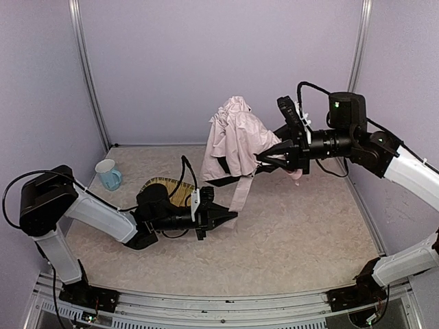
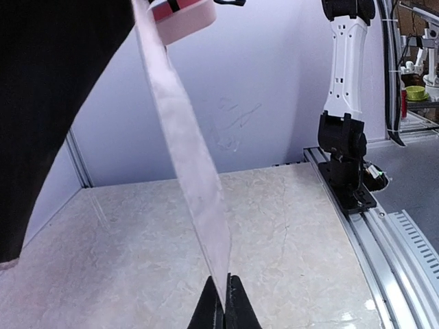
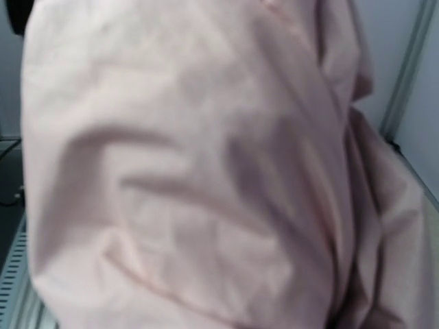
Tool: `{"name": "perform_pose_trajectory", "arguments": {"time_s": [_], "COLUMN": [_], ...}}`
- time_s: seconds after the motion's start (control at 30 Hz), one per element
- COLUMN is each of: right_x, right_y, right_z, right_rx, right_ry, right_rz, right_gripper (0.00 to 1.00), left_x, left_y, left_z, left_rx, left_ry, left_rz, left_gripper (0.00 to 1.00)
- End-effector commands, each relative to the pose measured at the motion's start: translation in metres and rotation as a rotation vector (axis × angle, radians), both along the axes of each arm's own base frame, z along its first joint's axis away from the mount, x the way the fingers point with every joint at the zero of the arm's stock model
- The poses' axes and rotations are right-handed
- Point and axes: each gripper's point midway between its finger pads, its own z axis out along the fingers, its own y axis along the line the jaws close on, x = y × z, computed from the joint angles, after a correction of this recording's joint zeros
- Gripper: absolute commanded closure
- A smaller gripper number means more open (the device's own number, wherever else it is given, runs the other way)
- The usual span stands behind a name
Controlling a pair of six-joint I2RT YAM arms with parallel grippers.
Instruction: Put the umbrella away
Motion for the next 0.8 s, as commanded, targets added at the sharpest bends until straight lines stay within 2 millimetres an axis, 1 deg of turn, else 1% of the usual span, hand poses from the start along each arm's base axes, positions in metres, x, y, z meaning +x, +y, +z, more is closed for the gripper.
{"name": "perform_pose_trajectory", "arguments": {"time_s": [0.0,0.07,0.1,0.13,0.17,0.2,0.23,0.3,0.37,0.43,0.5,0.57,0.63,0.67,0.7,0.77], "right_x": [0.037,0.069,0.083,0.092,0.099,0.107,0.113,0.120,0.124,0.127,0.131,0.134,0.133,0.134,0.134,0.135], "right_y": [-0.019,-0.033,-0.039,-0.045,-0.048,-0.049,-0.050,-0.050,-0.049,-0.050,-0.052,-0.056,-0.057,-0.057,-0.058,-0.058], "right_z": [-0.007,-0.038,-0.060,-0.076,-0.096,-0.121,-0.143,-0.185,-0.224,-0.258,-0.288,-0.309,-0.321,-0.322,-0.322,-0.313], "right_rx": [-0.023,-0.089,-0.135,-0.163,-0.199,-0.248,-0.295,-0.381,-0.451,-0.507,-0.562,-0.605,-0.627,-0.630,-0.629,-0.613], "right_ry": [0.014,0.096,0.155,0.196,0.247,0.303,0.346,0.430,0.505,0.561,0.601,0.625,0.646,0.647,0.645,0.619], "right_rz": [-0.187,-0.325,-0.374,-0.412,-0.435,-0.454,-0.472,-0.489,-0.491,-0.496,-0.507,-0.522,-0.521,-0.523,-0.524,-0.526], "right_gripper": [1.00,1.00,1.00,1.00,1.00,1.00,1.00,0.95,0.90,0.86,0.78,0.62,0.51,0.45,0.40,0.29], "left_x": [-0.012,-0.018,-0.021,-0.024,-0.026,-0.029,-0.031,-0.036,-0.036,-0.032,-0.027,-0.021,-0.013,-0.009,-0.009,-0.008], "left_y": [0.004,0.011,0.015,0.020,0.024,0.029,0.033,0.040,0.046,0.052,0.057,0.063,0.070,0.073,0.075,0.078], "left_z": [0.002,-0.004,-0.011,-0.017,-0.024,-0.032,-0.041,-0.055,-0.064,-0.070,-0.074,-0.082,-0.092,-0.097,-0.100,-0.101], "left_rx": [0.073,0.117,0.147,0.164,0.185,0.207,0.228,0.260,0.274,0.281,0.289,0.313,0.345,0.358,0.369,0.375], "left_ry": [0.045,0.076,0.095,0.106,0.126,0.154,0.187,0.262,0.318,0.361,0.389,0.411,0.435,0.454,0.469,0.480], "left_rz": [-0.059,-0.061,-0.061,-0.060,-0.058,-0.057,-0.061,-0.077,-0.079,-0.067,-0.051,-0.029,0.000,0.012,0.011,0.009], "left_gripper": [1.00,1.00,1.00,1.00,1.00,1.00,1.00,1.00,1.00,1.00,1.00,1.00,1.00,1.00,1.00,1.00]}}
